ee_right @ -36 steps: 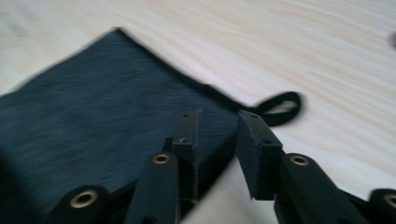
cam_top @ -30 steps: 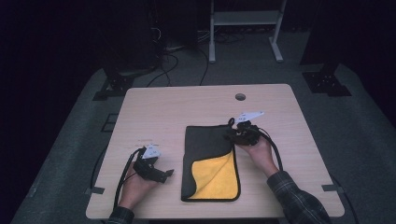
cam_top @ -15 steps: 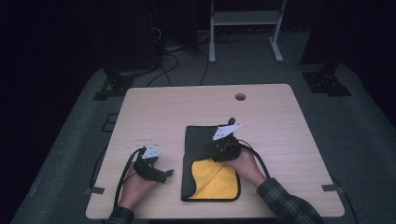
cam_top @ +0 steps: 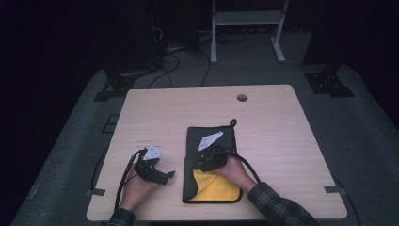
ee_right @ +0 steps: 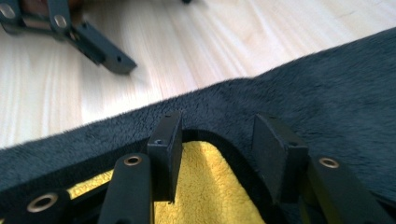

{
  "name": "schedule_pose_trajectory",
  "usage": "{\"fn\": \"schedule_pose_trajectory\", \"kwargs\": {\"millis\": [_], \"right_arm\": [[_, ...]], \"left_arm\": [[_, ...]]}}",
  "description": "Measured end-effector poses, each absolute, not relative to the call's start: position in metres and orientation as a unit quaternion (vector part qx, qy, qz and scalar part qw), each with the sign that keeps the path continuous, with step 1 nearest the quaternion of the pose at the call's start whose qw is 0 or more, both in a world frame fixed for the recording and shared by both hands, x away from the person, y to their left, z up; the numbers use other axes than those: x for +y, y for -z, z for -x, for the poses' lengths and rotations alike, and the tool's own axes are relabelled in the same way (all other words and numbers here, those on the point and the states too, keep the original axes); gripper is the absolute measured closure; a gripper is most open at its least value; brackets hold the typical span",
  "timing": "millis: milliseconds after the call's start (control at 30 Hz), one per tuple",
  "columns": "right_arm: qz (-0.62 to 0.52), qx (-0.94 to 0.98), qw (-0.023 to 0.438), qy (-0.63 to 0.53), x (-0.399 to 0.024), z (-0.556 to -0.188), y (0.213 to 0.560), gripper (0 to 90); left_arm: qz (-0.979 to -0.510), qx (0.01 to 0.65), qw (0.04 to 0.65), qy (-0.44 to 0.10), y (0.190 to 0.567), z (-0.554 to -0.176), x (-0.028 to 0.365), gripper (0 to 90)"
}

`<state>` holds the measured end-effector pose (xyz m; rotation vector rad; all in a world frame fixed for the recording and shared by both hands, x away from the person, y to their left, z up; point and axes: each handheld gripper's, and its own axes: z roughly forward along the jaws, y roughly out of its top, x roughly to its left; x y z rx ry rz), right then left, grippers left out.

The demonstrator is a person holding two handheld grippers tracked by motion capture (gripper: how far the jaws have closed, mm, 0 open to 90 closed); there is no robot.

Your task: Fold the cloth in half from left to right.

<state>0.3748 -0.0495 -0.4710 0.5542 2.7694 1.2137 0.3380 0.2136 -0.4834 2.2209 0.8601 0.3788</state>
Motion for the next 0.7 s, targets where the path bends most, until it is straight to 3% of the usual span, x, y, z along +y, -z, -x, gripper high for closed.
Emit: {"fn": "schedule_pose_trajectory", "kwargs": {"millis": [100,267,700], "right_arm": [[-0.173,0.903,0.035,-0.391,-0.049,-0.374,0.472,59.4],[-0.159,0.905,0.030,-0.393,-0.049,-0.370,0.471,79.7],[-0.178,0.884,0.001,-0.431,-0.081,-0.366,0.449,82.5]], "left_arm": [[-0.860,0.333,0.357,-0.147,0.483,-0.338,0.214,0.0],[-0.860,0.333,0.357,-0.147,0.483,-0.338,0.214,0.0],[-0.860,0.334,0.358,-0.146,0.484,-0.338,0.214,0.0]]}}
